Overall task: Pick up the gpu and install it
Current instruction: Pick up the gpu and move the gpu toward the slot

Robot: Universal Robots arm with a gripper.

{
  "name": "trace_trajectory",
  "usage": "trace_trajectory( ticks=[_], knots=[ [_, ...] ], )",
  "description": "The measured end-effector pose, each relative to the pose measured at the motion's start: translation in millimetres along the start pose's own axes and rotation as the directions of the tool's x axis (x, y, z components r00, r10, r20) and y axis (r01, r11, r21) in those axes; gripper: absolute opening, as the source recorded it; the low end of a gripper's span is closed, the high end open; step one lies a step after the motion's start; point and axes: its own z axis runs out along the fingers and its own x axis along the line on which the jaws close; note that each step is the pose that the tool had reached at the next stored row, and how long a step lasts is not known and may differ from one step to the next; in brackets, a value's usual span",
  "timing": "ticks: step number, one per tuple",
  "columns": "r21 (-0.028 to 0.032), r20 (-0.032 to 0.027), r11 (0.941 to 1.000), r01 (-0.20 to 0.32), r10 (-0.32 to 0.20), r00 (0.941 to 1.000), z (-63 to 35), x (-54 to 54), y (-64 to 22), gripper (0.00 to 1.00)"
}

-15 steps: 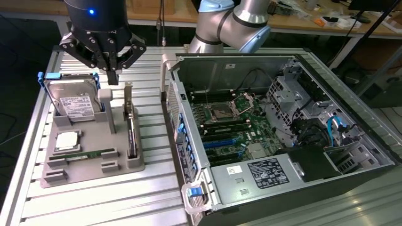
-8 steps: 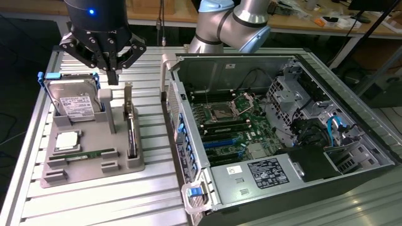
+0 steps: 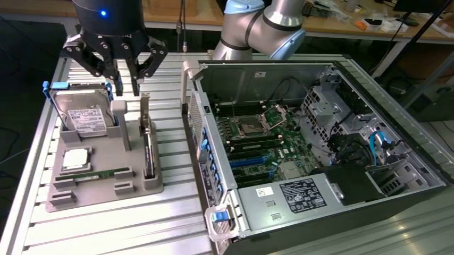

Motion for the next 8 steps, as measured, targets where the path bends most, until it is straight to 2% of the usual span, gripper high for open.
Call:
trace_trajectory(
  ticks=[3, 4, 8],
  knots=[
    [-0.0001, 0.0, 1.0, 0.0, 0.0, 1.0, 0.0, 0.0, 0.0, 0.48],
    [-0.0001, 0.0, 1.0, 0.0, 0.0, 1.0, 0.0, 0.0, 0.0, 0.48],
    [-0.0002, 0.0, 1.0, 0.0, 0.0, 1.0, 0.0, 0.0, 0.0, 0.72]
  ],
)
